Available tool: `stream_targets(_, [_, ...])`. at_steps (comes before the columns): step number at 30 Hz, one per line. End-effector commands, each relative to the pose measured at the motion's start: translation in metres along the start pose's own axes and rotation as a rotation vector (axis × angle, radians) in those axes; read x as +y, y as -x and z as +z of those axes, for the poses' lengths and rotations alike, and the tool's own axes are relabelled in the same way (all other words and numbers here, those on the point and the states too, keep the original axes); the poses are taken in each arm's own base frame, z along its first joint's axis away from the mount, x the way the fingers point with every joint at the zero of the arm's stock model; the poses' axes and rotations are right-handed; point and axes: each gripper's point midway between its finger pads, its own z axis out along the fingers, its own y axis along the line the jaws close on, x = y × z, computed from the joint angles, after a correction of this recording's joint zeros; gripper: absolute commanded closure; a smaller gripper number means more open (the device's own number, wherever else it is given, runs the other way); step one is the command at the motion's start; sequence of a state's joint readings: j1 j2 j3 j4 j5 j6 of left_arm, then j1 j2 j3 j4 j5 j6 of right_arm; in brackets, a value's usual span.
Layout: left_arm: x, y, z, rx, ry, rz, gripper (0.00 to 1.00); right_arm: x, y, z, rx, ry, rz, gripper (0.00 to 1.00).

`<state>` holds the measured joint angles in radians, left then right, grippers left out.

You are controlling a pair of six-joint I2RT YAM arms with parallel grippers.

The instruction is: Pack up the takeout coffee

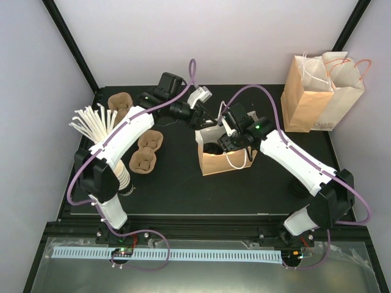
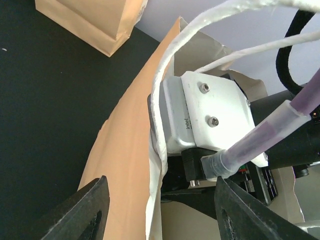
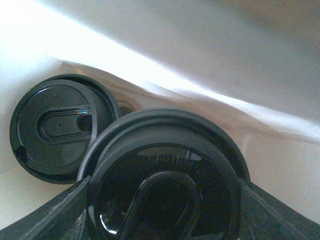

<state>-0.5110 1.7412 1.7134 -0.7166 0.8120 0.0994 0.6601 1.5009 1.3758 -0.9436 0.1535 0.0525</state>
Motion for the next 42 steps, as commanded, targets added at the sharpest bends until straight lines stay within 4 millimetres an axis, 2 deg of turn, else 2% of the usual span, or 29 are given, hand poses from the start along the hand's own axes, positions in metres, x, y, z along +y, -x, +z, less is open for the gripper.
stream_targets(1, [-0.005, -0.006, 0.008, 0.016, -0.037, 0.032, 0.41, -0.003, 0.002, -0.010, -0.033, 0.000, 0.030, 0.87])
stream_targets(5, [-0.004, -0.014, 0.013, 0.046, -0.029, 0.032, 0.48, -0.007, 0.003, -0.014, -0.046, -0.015, 0.048, 0.87])
stream_targets(13, [0.004, -0.027, 0.024, 0.100, 0.008, 0.007, 0.70, -0.012, 0.000, -0.018, -0.056, -0.030, 0.076, 0.87])
stream_targets(21, [0.012, -0.018, 0.021, 0.088, 0.084, -0.004, 0.98, -0.021, -0.013, -0.017, -0.038, -0.048, 0.130, 0.89])
stream_targets(26, [0.002, -0.010, 0.019, 0.056, 0.089, -0.018, 0.98, -0.028, -0.018, -0.019, -0.047, -0.072, 0.142, 0.89])
stream_targets(33, [-0.009, 0.014, 0.012, -0.077, 0.138, 0.001, 0.98, -0.044, -0.026, -0.029, -0.115, -0.160, 0.118, 0.90])
stream_targets(37, [-0.014, 0.022, 0.009, -0.122, 0.163, 0.013, 0.98, -0.036, -0.018, -0.033, -0.233, -0.110, 0.081, 0.90])
stream_targets(42, [-0.015, 0.022, 0.007, -0.105, 0.175, -0.011, 0.98, -0.026, -0.017, -0.026, -0.197, -0.061, 0.040, 0.91])
